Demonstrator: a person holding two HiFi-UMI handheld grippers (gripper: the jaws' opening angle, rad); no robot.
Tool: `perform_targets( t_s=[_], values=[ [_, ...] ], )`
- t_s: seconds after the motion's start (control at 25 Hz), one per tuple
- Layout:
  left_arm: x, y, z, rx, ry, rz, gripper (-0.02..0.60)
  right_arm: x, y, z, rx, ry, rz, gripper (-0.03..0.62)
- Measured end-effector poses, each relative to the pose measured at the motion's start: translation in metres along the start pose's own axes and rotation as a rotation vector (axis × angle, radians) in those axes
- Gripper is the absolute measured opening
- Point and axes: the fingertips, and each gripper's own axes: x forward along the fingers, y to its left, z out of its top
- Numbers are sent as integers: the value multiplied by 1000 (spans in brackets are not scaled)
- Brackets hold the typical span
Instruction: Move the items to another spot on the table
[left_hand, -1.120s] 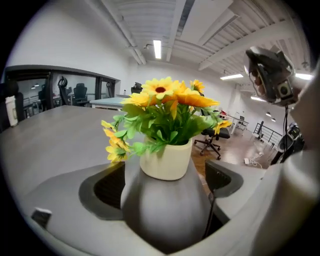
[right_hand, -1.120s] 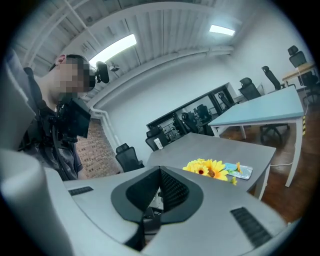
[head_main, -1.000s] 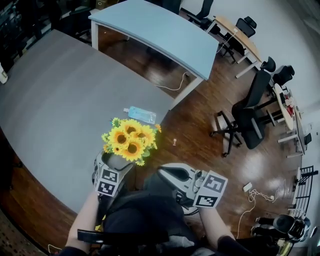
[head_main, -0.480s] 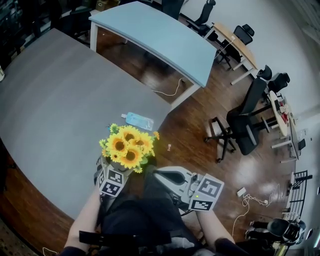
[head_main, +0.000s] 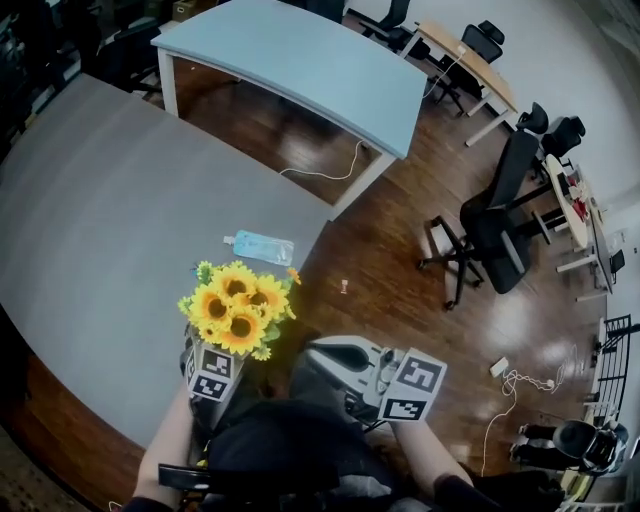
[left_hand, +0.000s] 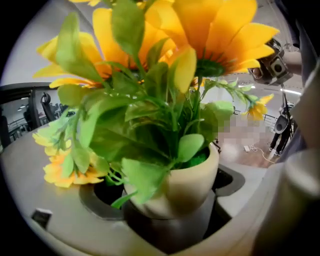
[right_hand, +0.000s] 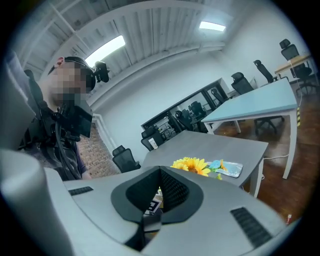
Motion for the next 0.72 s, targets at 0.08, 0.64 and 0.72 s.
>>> perform_targets(
  t_s=[0.08,0.64,0.72],
  values=[
    [-2,4,1,7,-8,8,518,-3,-8,0,15,-17,1,-20],
    [-27,-15,7,-341,9,-145,508,-23,-95,-67,1,289,141,37],
    [-35,-23,13,-403,-20,-188,508,-10,-95,-79,-4,346,189,154]
  ],
)
